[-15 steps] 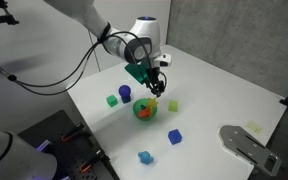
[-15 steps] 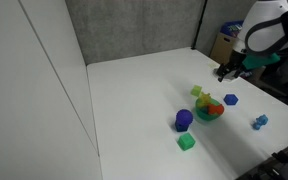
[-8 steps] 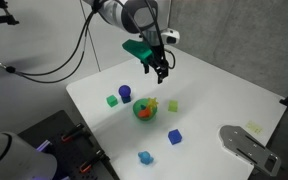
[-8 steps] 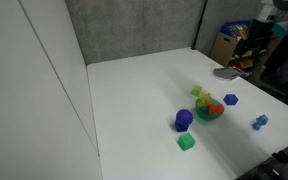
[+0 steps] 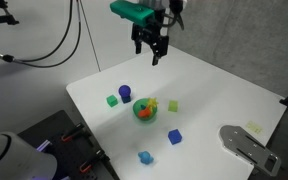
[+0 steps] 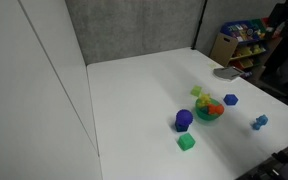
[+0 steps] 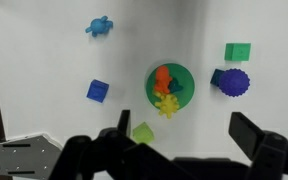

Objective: Put the yellow object inside the bowl

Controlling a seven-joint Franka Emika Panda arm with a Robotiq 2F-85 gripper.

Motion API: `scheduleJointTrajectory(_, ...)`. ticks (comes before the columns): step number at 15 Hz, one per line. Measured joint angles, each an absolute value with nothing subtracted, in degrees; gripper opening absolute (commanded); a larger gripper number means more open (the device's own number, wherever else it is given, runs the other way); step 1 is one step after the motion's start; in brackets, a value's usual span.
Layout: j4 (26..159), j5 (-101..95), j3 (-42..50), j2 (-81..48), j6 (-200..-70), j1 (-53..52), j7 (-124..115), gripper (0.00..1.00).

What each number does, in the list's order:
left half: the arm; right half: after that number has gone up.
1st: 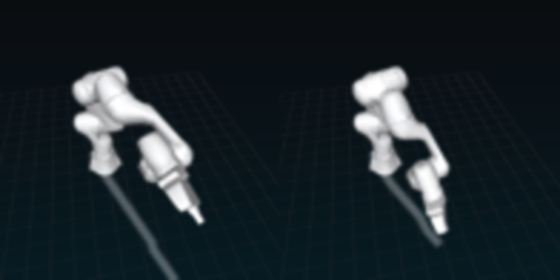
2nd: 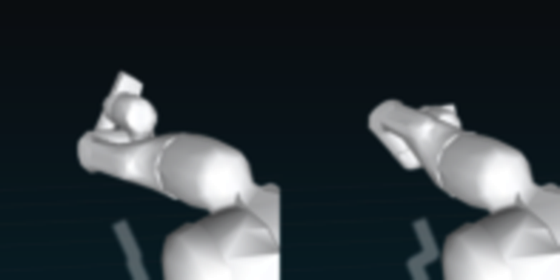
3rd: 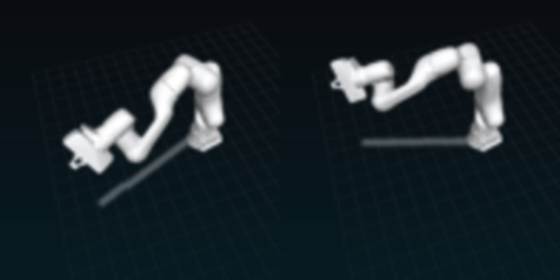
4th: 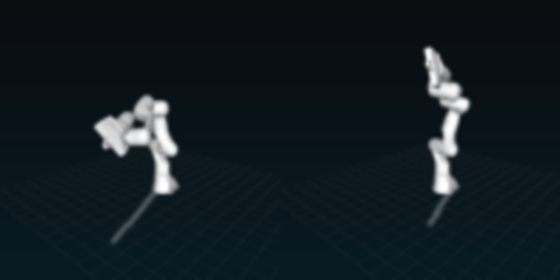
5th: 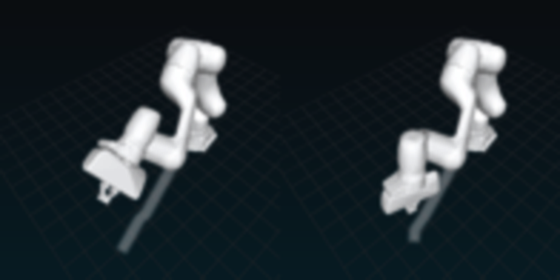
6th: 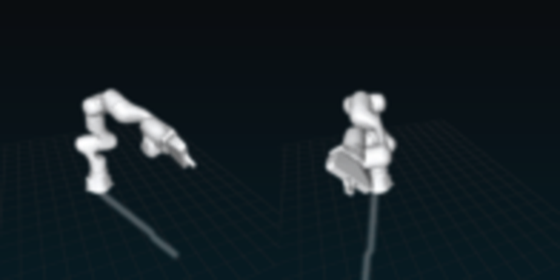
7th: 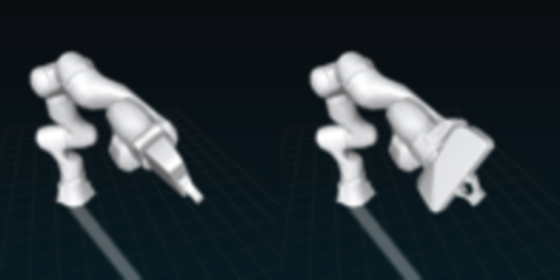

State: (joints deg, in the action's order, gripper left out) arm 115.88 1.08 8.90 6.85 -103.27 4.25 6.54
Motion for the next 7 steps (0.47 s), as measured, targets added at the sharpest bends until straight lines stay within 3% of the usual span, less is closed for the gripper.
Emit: scheduleJointTrajectory(7,113.6,-1.2,7.9,10.5,-99.0,4.3,4.6,1.0)
